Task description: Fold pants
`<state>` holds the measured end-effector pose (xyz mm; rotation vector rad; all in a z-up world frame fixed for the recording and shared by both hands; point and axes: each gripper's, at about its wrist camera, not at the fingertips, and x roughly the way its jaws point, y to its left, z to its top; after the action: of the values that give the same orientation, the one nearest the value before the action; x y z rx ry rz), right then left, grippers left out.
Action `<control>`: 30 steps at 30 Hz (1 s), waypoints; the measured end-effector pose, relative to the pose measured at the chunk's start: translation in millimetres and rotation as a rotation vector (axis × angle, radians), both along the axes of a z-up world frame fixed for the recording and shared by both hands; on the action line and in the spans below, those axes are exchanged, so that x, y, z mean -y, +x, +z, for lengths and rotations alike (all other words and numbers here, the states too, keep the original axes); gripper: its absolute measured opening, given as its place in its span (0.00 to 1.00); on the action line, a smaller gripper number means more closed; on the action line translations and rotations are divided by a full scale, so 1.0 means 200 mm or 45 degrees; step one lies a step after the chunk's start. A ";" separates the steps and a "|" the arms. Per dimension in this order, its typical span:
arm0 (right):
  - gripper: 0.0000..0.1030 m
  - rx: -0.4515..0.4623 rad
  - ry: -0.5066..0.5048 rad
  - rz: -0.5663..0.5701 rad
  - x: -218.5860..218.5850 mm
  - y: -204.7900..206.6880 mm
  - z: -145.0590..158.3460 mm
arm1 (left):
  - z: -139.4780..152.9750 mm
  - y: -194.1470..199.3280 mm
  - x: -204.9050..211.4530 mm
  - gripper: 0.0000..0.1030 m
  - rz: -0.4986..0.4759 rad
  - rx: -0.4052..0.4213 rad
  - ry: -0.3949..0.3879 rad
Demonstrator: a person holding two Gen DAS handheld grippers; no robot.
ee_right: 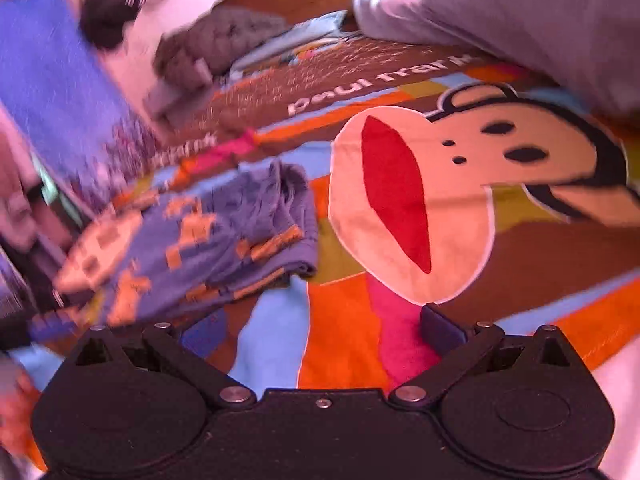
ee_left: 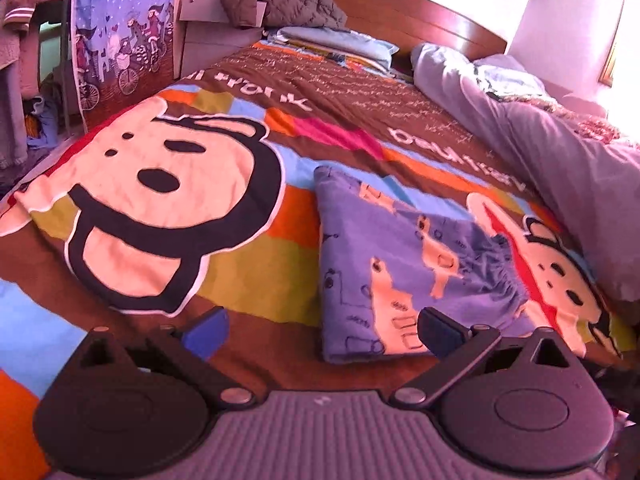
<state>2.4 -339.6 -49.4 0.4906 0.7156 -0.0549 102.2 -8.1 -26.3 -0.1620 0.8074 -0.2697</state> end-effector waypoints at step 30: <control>0.99 0.283 -0.326 0.396 -0.04 0.58 0.23 | 0.03 0.14 0.00 1.00 0.058 0.292 0.000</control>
<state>118.5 -331.0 -2.7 0.1337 0.5502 0.1952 129.9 -8.2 -20.8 -0.1462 0.5755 -0.2406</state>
